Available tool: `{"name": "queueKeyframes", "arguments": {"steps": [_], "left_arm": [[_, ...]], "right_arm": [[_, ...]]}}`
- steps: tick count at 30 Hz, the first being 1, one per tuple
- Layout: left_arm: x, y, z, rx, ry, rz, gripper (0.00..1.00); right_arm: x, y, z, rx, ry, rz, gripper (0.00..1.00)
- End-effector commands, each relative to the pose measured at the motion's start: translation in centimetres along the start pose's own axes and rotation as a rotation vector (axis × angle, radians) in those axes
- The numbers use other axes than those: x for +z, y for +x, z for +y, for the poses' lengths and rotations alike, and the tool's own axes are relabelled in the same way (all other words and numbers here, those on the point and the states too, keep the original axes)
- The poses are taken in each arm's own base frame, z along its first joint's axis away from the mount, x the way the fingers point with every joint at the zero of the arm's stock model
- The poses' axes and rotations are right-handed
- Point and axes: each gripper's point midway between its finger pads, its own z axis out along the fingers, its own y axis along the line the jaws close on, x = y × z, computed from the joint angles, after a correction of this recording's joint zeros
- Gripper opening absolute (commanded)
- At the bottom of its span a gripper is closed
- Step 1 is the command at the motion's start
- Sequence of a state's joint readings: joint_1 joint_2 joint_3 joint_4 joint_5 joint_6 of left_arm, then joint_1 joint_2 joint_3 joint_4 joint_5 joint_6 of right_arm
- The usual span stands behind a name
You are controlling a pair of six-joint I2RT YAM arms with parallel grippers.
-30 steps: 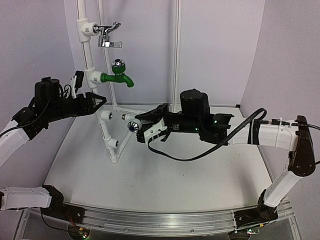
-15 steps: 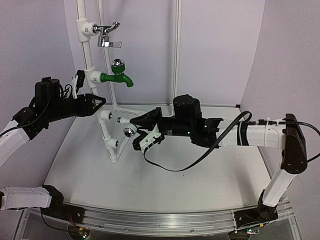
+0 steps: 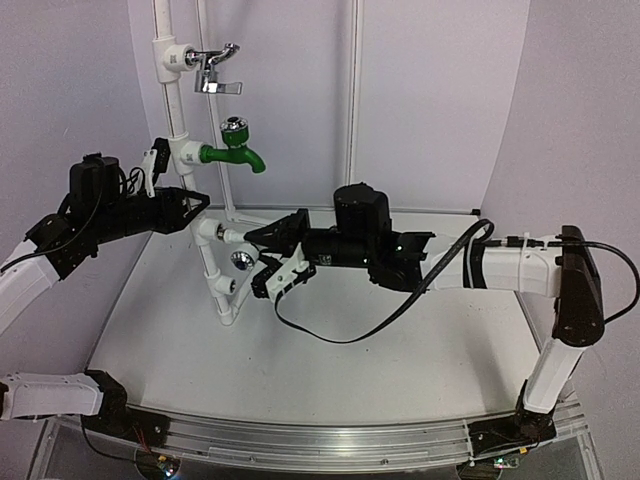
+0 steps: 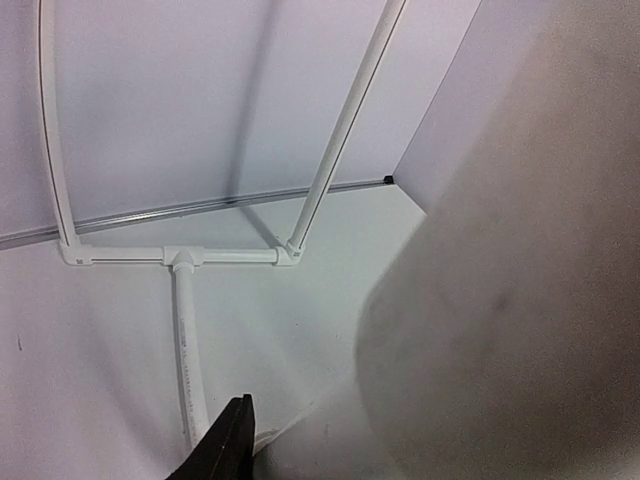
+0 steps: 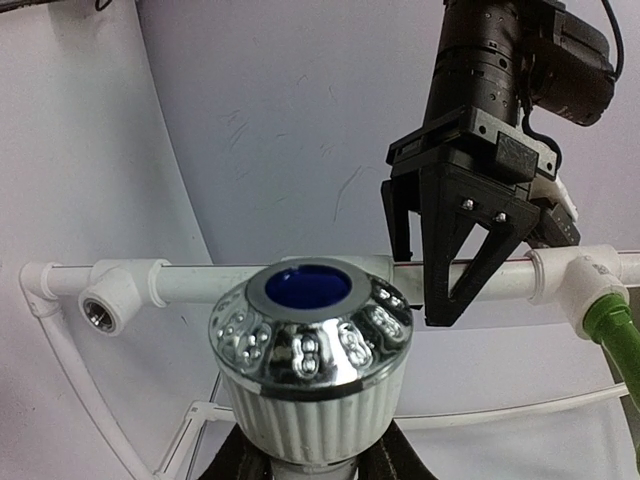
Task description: Install the water faucets
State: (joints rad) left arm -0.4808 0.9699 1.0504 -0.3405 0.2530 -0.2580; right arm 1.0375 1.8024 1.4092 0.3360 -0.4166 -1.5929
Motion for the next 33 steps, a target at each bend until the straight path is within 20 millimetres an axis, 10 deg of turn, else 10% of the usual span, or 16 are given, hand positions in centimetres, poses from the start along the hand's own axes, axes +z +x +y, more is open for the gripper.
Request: {"name": "queueKeyframes", "arguments": {"steps": [1,33], "left_arm": [[0.0,0.0,0.2,-0.066,-0.003,-0.007,0.02],[-1.3,1.3,-2.4,-0.109,0.143,0.031,0.0]], "right_arm": [[0.6,-0.5,-2.9,-0.028,0.08,-0.02,0.0],[1.2,-0.4,-3.4,-0.019,0.091,-0.035,0.0]]}}
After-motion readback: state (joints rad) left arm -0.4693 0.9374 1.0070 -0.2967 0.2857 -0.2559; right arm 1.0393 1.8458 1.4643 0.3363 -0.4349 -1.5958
